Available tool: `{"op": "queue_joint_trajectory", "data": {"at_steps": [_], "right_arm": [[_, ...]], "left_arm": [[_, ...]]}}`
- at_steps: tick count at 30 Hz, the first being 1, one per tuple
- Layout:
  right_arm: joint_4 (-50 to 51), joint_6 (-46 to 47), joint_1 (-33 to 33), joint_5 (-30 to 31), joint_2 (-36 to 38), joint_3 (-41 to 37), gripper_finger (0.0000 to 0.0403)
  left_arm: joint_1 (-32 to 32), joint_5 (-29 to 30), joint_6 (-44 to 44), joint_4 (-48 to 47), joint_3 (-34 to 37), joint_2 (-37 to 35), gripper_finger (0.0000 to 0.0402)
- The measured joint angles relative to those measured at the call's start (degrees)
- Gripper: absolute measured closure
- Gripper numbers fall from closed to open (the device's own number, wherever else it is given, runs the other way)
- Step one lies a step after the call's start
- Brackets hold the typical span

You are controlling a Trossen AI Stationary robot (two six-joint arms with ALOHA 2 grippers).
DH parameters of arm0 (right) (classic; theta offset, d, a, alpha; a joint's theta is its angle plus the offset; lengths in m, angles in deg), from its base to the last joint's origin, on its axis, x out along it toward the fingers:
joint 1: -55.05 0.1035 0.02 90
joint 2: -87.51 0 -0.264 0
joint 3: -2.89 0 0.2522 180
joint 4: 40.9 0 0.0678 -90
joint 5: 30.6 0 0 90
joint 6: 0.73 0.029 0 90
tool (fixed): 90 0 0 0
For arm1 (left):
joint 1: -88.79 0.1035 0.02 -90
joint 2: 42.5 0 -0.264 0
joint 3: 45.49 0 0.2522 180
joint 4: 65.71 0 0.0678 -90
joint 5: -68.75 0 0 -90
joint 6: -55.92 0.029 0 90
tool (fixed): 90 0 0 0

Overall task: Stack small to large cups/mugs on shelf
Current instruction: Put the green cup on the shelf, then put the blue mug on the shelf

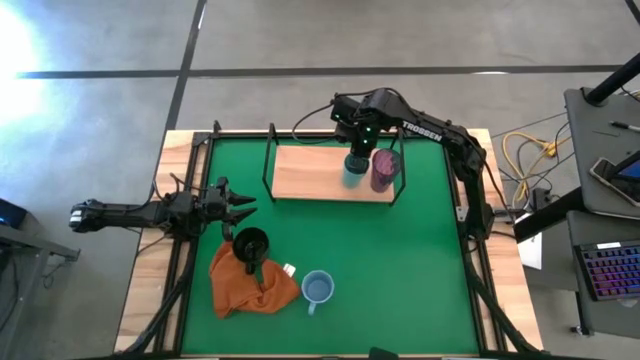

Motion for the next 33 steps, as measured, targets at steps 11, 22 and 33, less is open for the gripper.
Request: {"op": "queue_joint_trajectory", "data": {"at_steps": [11, 22, 33], "right_arm": [[-1.1, 2.1, 0.0, -0.5, 0.0, -0.5, 0.0339], [-1.4, 3.4, 0.0, 0.0, 0.9, -0.4, 0.0297], [-2.8, 9.1, 1.6, 0.1, 10.7, -0.4, 0.0294]], "left_arm": [[0.0, 0.0, 0.0, 0.0, 0.0, 0.0, 0.0274], [0.0, 0.0, 0.0, 0.0, 0.0, 0.0, 0.0274], [0.0, 0.0, 0.0, 0.0, 0.0, 0.0, 0.0274]]}}
